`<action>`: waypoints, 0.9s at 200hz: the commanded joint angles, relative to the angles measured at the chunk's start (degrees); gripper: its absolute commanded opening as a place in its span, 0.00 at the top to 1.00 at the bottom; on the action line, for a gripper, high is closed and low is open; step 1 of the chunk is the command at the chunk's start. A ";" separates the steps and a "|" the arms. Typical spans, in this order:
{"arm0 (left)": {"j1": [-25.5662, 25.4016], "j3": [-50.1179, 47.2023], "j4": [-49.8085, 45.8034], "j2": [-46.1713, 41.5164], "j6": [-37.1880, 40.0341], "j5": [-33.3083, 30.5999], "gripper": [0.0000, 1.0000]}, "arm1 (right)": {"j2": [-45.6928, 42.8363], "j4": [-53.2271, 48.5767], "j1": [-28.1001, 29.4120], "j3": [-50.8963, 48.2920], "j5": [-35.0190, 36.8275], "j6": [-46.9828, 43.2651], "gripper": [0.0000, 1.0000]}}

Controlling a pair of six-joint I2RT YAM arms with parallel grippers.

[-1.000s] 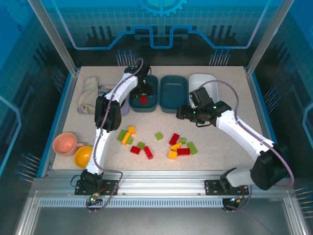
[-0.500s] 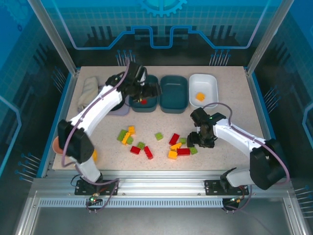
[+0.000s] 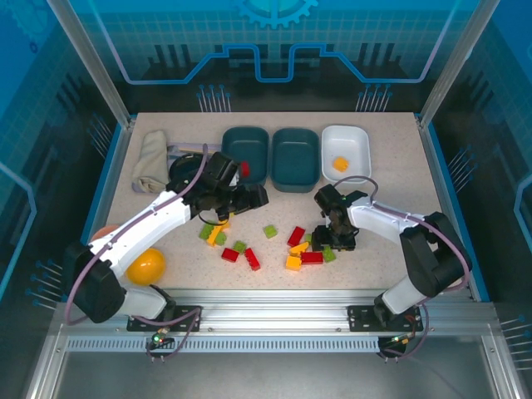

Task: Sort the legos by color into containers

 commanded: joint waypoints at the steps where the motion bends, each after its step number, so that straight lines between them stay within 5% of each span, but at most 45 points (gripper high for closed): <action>1: -0.99 -1.00 1.26 -1.49 -1.63 -0.87 0.10 | 1.38 1.18 0.99 2.25 -1.36 -0.96 0.32; 98: -3.56 -0.10 2.27 -1.31 -1.97 -1.07 0.10 | 0.92 -1.35 -3.86 -1.17 6.56 1.62 0.51; 180: -8.47 -7.24 9.88 -4.09 -2.14 6.89 0.10 | -5.04 -0.92 -6.78 -6.02 -1.65 13.17 0.43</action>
